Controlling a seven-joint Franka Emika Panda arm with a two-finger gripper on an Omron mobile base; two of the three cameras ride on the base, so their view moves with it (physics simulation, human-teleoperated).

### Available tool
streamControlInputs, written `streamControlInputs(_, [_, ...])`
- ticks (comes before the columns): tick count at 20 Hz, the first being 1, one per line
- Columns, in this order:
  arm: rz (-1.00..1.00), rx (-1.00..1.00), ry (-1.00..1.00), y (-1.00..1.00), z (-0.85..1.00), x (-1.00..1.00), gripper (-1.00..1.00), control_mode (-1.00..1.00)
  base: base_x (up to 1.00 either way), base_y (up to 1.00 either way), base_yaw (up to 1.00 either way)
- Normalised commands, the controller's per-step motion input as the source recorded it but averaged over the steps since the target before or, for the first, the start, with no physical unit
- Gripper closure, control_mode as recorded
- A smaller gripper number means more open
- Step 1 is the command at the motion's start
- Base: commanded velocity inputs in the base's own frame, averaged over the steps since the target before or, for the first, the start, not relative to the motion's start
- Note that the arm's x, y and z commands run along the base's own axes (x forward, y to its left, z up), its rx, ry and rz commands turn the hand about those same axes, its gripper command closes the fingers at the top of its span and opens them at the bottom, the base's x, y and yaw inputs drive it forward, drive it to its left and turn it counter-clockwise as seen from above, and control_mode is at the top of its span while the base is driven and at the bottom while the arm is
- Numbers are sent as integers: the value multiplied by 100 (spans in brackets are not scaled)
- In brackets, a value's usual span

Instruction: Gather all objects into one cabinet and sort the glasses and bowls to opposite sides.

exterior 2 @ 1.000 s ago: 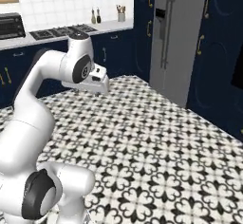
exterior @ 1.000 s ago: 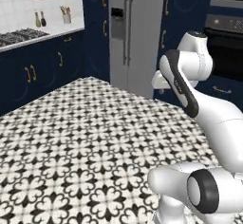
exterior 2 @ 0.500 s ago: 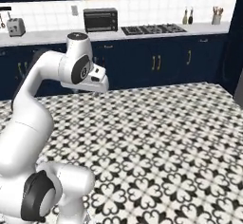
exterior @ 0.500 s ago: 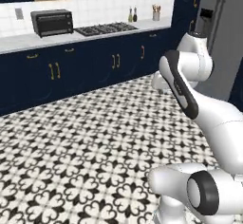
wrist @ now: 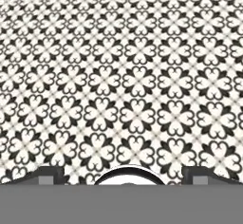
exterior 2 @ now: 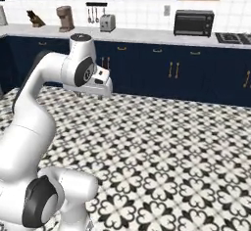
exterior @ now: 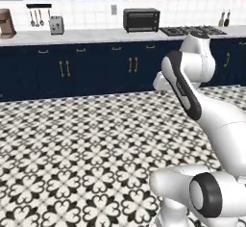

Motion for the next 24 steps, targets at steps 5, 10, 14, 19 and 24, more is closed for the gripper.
streamControlInputs(5, [0,0,0,0,0,0,-100,100,-3,35,62])
streamControlInputs(10, [0,0,0,0,0,0,-100,100,0,16,57])
streamControlInputs(14, [0,0,0,0,0,0,-100,100,13,0,52])
streamControlInputs(19, [0,0,0,0,0,0,-100,100,60,-22,52])
streamControlInputs(24, [0,0,0,0,0,0,-100,100,100,-69,47])
